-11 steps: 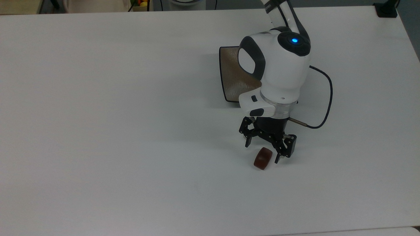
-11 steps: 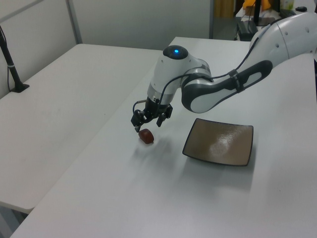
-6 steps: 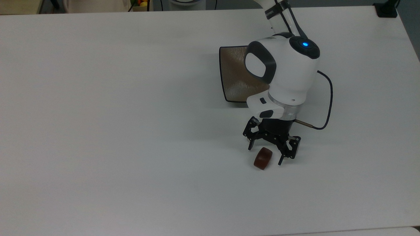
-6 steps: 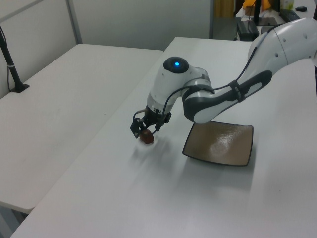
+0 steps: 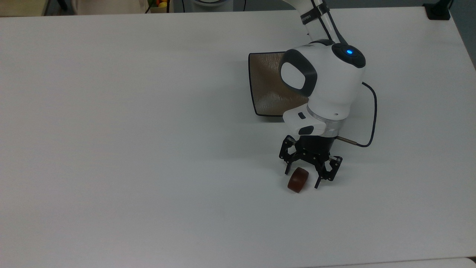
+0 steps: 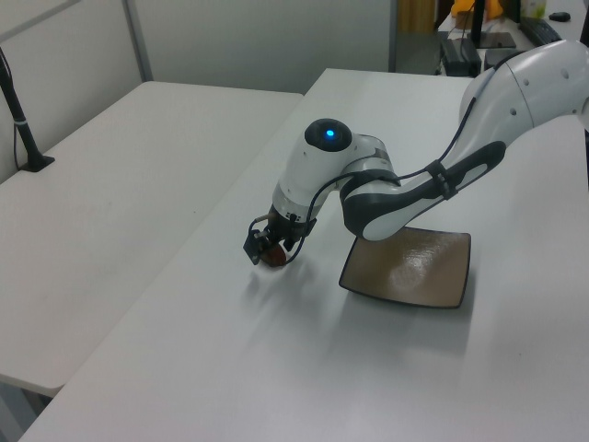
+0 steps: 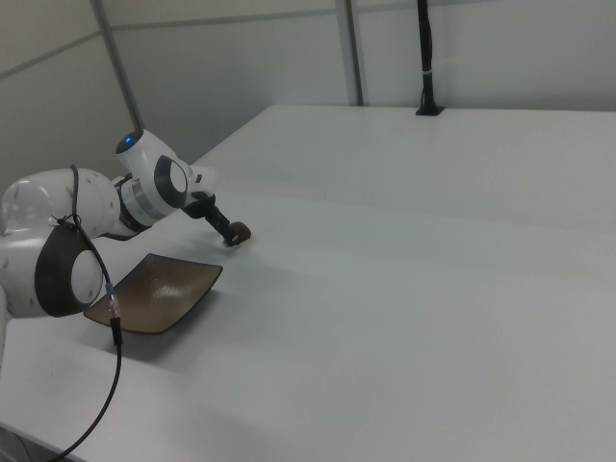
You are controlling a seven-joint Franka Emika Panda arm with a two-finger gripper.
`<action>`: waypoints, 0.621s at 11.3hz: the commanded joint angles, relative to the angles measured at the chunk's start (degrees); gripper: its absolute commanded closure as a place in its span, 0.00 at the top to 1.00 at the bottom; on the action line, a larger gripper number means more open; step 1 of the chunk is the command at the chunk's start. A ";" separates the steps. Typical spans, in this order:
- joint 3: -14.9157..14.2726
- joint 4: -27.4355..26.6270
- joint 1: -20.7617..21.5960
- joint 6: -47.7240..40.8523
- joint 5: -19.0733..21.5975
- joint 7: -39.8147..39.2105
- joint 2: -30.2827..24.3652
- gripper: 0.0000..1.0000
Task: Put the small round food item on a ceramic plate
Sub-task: 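Close the gripper on the brown food item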
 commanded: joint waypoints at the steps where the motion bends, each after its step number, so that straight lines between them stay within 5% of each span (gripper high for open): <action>1: -0.71 0.89 0.41 1.35 -1.33 1.41 0.67 0.70; 4: -0.62 0.81 0.41 1.35 -1.86 1.06 0.67 0.32; 7: -0.53 0.63 0.23 1.44 -1.86 0.89 0.15 0.22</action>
